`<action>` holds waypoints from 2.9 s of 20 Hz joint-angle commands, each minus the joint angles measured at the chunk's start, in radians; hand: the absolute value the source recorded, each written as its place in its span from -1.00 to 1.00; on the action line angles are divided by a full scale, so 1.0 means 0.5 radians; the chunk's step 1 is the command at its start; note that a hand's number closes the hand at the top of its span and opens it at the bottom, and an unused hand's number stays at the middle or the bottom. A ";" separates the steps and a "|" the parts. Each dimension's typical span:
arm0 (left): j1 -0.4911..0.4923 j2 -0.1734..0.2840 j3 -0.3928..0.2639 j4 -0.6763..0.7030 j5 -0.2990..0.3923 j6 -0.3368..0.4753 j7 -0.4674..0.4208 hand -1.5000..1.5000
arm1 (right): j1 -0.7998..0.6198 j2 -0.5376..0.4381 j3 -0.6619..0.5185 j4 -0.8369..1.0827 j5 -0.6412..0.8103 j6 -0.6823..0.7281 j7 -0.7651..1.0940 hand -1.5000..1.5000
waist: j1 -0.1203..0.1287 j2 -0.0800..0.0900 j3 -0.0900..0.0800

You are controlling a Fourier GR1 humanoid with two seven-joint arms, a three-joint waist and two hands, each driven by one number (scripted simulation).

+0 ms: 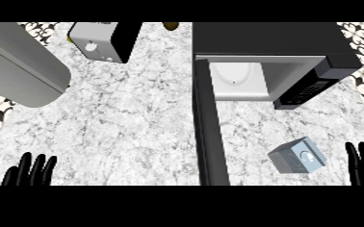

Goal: Pick up the milk, place it into the microwave and close the microwave

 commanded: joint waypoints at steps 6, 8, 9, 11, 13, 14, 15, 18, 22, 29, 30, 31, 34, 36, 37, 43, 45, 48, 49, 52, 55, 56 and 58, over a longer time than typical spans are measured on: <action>0.184 -0.028 -0.226 -0.048 -0.187 0.043 -0.110 -1.00 | -0.243 -0.057 -0.240 0.581 0.065 -0.030 -0.279 -1.00 | 0.009 0.001 0.002; 0.260 0.038 -0.113 -0.157 -0.031 -0.002 -0.071 -1.00 | -0.224 -0.078 -0.319 0.649 0.035 -0.019 -0.364 -1.00 | 0.007 -0.001 0.002; 0.221 0.027 -0.106 -0.012 -0.048 -0.013 -0.190 -1.00 | -0.384 -0.125 -0.365 0.747 0.038 -0.053 -0.283 -1.00 | 0.012 0.001 0.001; 0.212 0.091 -0.010 -0.185 0.048 -0.035 -0.042 -1.00 | -0.250 -0.071 -0.307 0.681 0.081 -0.036 -0.343 -1.00 | 0.000 0.000 0.000; 0.094 0.056 -0.001 0.025 -0.005 -0.020 -0.152 -1.00 | -0.464 -0.145 -0.398 1.092 0.100 -0.005 -0.535 -1.00 | 0.006 0.003 0.001; 0.156 0.059 -0.010 -0.010 0.014 -0.017 -0.148 -1.00 | -0.420 -0.173 -0.429 1.017 0.038 0.027 -0.441 -1.00 | 0.002 0.001 0.001; 0.302 0.047 -0.133 -0.057 -0.032 -0.028 -0.205 -1.00 | -0.420 -0.156 -0.386 0.970 0.094 -0.007 -0.400 -1.00 | 0.007 0.000 0.000; 0.245 0.068 -0.006 -0.038 0.048 -0.023 -0.230 -1.00 | -0.503 -0.240 -0.453 1.151 0.099 0.039 -0.468 -1.00 | 0.006 0.001 0.000; 0.240 0.031 -0.190 -0.137 -0.106 0.053 -0.111 -1.00 | -0.597 -0.364 -0.508 1.437 0.077 0.181 -0.554 -1.00 | 0.003 0.003 0.002; 0.265 0.124 -0.020 -0.144 0.124 -0.021 -0.120 -1.00 | -0.615 -0.337 -0.468 1.638 0.219 0.125 -0.732 -1.00 | -0.001 0.001 0.000; 0.204 0.135 0.071 -0.052 0.177 -0.042 -0.168 -1.00 | -0.735 -0.368 -0.516 1.826 0.221 0.099 -0.766 -1.00 | 0.003 0.003 0.000; 0.234 0.062 -0.116 -0.045 -0.026 0.036 -0.194 -1.00 | -0.801 -0.366 -0.516 1.899 0.227 0.089 -0.795 -1.00 | 0.005 0.002 0.001; 0.272 0.090 -0.075 -0.045 0.012 0.003 -0.238 -1.00 | -0.924 -0.365 -0.514 2.187 0.300 0.034 -0.942 -1.00 | 0.011 0.002 0.001; 0.255 0.082 -0.085 -0.001 0.014 0.007 -0.238 -1.00 | -0.924 -0.428 -0.530 2.306 0.284 0.123 -0.996 -1.00 | 0.007 0.002 0.001; 0.292 0.057 -0.102 0.098 -0.035 0.009 -0.411 -1.00 | -0.986 -0.399 -0.513 2.387 0.314 0.078 -1.037 -1.00 | 0.014 0.002 0.001; 0.364 0.119 -0.048 0.011 0.074 -0.041 -0.342 -1.00 | -1.105 -0.434 -0.471 2.740 0.362 0.156 -1.229 -1.00 | 0.019 0.002 0.002; 0.252 0.102 -0.055 0.005 0.026 0.005 -0.264 -1.00 | -1.175 -0.449 -0.444 2.820 0.357 0.215 -1.228 -1.00 | 0.016 0.005 0.003; 0.228 0.096 -0.074 -0.008 0.031 0.012 -0.231 -1.00 | -1.238 -0.515 -0.480 2.981 0.302 0.308 -1.263 -1.00 | 0.016 0.006 0.004; 0.161 0.066 -0.067 -0.008 0.031 0.064 -0.135 -1.00 | -1.148 -0.466 -0.423 2.853 0.324 0.275 -1.261 -1.00 | 0.001 0.004 0.002; 0.314 0.151 0.002 -0.048 0.152 -0.059 -0.264 -1.00 | -1.326 -0.492 -0.493 3.037 0.304 0.167 -1.321 -1.00 | 0.026 0.004 0.004; 0.277 0.153 0.072 0.020 0.182 -0.066 -0.302 -1.00 | -1.284 -0.373 -0.447 3.017 0.313 0.102 -1.376 -1.00 | 0.014 0.003 0.002; 0.369 0.121 -0.040 0.024 0.105 -0.066 -0.379 -1.00 | -1.323 -0.514 -0.510 3.016 0.240 0.268 -1.354 -1.00 | 0.024 0.001 0.003; 0.261 0.124 0.017 0.023 0.139 -0.042 -0.303 -1.00 | -1.380 -0.484 -0.505 3.031 0.193 0.326 -1.304 -1.00 | 0.014 0.005 0.003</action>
